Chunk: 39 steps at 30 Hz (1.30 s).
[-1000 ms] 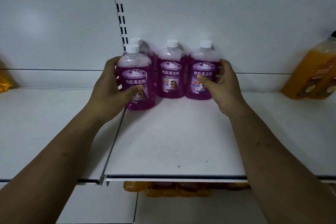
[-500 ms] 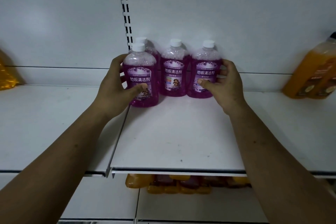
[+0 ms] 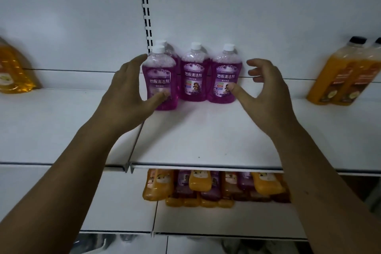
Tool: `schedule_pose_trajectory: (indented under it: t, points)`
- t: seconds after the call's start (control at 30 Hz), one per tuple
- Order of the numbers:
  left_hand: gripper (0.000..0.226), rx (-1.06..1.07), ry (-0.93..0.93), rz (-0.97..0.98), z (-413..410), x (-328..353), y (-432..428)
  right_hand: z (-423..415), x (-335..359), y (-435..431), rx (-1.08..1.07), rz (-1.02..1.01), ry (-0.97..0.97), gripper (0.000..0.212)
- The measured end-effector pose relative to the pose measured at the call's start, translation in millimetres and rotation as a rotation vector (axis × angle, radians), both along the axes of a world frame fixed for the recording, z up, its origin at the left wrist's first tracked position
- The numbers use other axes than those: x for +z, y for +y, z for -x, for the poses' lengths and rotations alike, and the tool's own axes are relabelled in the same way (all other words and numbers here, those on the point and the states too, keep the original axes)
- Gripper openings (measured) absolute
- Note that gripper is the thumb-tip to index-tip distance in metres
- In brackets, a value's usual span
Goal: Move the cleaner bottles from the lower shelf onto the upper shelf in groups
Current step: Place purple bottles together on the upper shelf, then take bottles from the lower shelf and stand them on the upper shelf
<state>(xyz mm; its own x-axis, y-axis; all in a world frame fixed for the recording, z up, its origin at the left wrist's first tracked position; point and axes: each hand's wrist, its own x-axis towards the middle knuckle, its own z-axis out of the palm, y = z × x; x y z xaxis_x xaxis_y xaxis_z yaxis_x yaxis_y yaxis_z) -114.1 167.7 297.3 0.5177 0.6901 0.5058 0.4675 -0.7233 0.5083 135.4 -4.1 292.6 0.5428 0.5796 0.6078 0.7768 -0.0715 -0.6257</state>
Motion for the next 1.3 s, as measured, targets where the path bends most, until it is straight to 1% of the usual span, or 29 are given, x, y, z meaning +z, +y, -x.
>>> schedule_pose_trajectory:
  t: [0.13, 0.23, 0.43, 0.5, 0.6, 0.73, 0.87, 0.93, 0.97, 1.03, 1.07, 1.1, 1.17, 1.2, 1.23, 1.3]
  points:
    - [0.087, -0.04, 0.082, -0.096, 29, -7, -61, 37, -22, -53, 0.103, 0.098, -0.06, 0.056]
    - [0.073, -0.104, 0.107, -0.141, 52, -23, -103, 61, -45, -91, 0.176, 0.173, -0.052, 0.051]
    - [0.053, -0.217, 0.15, -0.042, 82, -63, -154, 86, -92, -138, 0.265, 0.223, -0.011, 0.04]
    - [0.051, -0.224, 0.195, 0.01, 87, -82, -159, 89, -110, -141, 0.293, 0.246, 0.059, 0.037]
    - [0.056, -0.215, 0.291, 0.063, 85, -115, -156, 91, -137, -136, 0.313, 0.301, 0.181, 0.04]
    - [0.059, -0.158, 0.401, 0.099, 73, -170, -127, 84, -173, -116, 0.285, 0.388, 0.286, 0.036]
    - [0.063, -0.114, 0.422, 0.249, 61, -233, -88, 74, -218, -84, 0.231, 0.483, 0.388, 0.038]
    - [0.068, -0.058, 0.424, 0.345, 54, -266, -68, 71, -241, -65, 0.186, 0.48, 0.474, 0.036]
    - [0.073, -0.03, 0.421, 0.405, 49, -280, -57, 71, -250, -56, 0.166, 0.471, 0.532, 0.035]
    - [0.081, -0.004, 0.377, 0.586, 40, -303, -37, 67, -274, -38, 0.11, 0.456, 0.641, 0.038]
    - [0.083, 0.003, 0.334, 0.685, 35, -313, -27, 64, -287, -29, 0.085, 0.452, 0.699, 0.045]
    - [0.084, 0.01, 0.288, 0.761, 30, -322, -18, 61, -298, -21, 0.065, 0.45, 0.767, 0.058]
    - [0.086, 0.037, 0.23, 0.844, 22, -338, -6, 59, -319, -7, 0.025, 0.437, 0.882, 0.087]
    - [0.087, 0.052, 0.212, 0.864, 17, -343, -2, 57, -329, -1, 0.016, 0.411, 0.924, 0.092]
    - [0.086, 0.069, 0.191, 0.868, 13, -347, 0, 56, -338, 5, 0.015, 0.379, 0.956, 0.089]
    - [0.083, 0.098, 0.143, 0.868, 5, -350, 3, 58, -344, 17, 0.0, 0.318, 1.002, 0.062]
